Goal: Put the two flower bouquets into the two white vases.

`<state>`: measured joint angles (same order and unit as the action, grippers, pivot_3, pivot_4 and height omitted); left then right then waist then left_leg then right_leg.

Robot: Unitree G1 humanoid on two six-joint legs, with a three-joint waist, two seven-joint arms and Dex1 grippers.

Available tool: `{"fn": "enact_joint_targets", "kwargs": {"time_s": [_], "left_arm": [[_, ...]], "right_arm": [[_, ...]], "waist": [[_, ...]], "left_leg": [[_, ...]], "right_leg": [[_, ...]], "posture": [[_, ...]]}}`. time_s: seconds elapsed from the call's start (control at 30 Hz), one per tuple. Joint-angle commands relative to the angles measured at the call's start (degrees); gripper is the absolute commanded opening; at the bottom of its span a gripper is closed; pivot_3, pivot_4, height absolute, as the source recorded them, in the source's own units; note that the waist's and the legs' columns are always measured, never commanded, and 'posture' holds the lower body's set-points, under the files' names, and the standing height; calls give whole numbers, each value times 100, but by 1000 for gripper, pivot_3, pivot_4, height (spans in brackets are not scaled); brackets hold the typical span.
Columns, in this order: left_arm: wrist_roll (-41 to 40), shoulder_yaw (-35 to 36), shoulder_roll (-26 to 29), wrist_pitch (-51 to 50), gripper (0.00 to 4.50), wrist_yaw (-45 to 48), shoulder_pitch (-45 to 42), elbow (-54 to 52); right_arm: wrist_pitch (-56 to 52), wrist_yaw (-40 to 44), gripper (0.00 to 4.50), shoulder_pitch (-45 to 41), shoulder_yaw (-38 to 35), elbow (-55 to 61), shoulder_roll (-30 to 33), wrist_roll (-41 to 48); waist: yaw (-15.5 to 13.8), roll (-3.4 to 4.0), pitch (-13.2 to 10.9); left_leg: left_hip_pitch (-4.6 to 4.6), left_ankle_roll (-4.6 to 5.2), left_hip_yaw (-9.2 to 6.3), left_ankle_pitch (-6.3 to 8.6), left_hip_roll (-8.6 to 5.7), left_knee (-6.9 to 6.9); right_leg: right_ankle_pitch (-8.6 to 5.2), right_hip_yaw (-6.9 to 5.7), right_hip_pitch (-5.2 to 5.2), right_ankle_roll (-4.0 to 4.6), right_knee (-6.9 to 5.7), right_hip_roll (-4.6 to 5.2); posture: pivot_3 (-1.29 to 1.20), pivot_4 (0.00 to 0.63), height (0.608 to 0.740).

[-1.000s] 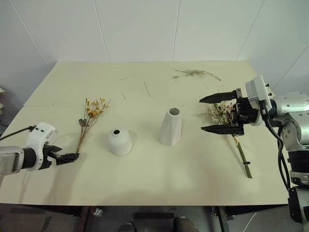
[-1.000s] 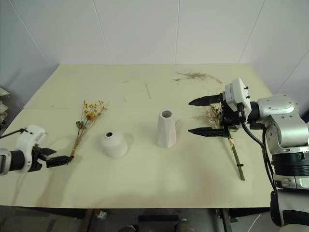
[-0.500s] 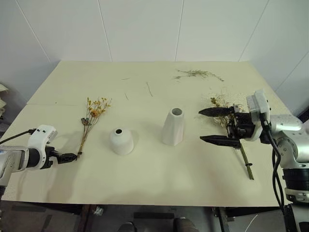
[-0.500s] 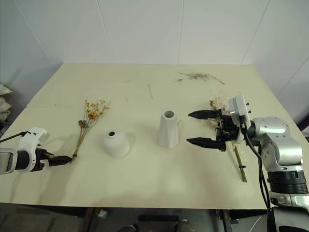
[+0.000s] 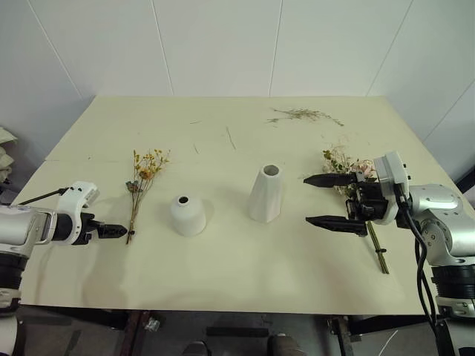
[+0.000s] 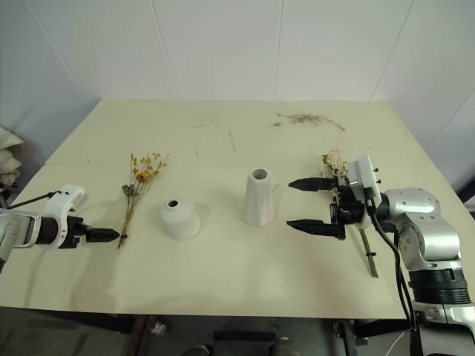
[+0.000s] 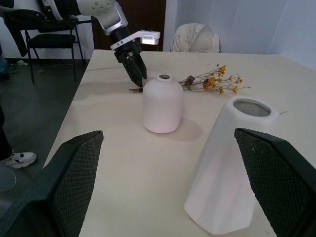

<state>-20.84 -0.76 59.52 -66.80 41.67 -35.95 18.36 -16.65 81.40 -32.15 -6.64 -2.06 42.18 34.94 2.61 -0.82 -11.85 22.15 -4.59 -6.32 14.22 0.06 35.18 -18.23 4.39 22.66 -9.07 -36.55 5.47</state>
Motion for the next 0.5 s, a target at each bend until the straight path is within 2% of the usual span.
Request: {"fn": "enact_joint_targets", "kwargs": {"time_s": [0.03, 0.17, 0.27, 0.37, 0.5], "left_arm": [[64, -186, 202, -225, 4476, 235, -106, -339], [90, -303, 661, -382, 4476, 560, -26, -619], [91, -336, 783, -592, 4476, 655, -282, -521], [148, -394, 662, -669, 4476, 609, -599, -369], [214, -487, 134, -919, 4476, 356, -1207, -128]], "right_arm": [[-57, -29, 4500, 24, -77, 243, 45, 104], [-143, -80, 4500, 118, -115, 361, 59, 134], [-171, -96, 4500, 155, -124, 386, 64, 143], [-182, -117, 4500, 149, -112, 390, 43, 140], [-224, -161, 4500, 171, -87, 451, 5, 145]], "waist": [[4, 0, 0], [40, -11, -6], [58, -14, -8], [46, -16, -9], [-7, -23, -13]], "left_leg": [[0, -2, 0, -1, -1, 0], [4, -3, -2, -2, -2, -2], [6, -2, -2, -1, 0, -4], [8, -1, -2, -1, 0, -4], [8, -2, -5, -3, -2, -2]], "right_leg": [[1, 1, -1, -1, 0, 1], [2, 1, 2, -2, 4, 0], [-2, 1, 4, 1, 6, -1], [-2, 0, 4, 0, 8, -1], [-2, -2, 2, 0, 6, -1]], "posture": [[0, 150, 740], [0, 150, 740], [0, 150, 740], [0, 150, 740], [0, 150, 740]]}}
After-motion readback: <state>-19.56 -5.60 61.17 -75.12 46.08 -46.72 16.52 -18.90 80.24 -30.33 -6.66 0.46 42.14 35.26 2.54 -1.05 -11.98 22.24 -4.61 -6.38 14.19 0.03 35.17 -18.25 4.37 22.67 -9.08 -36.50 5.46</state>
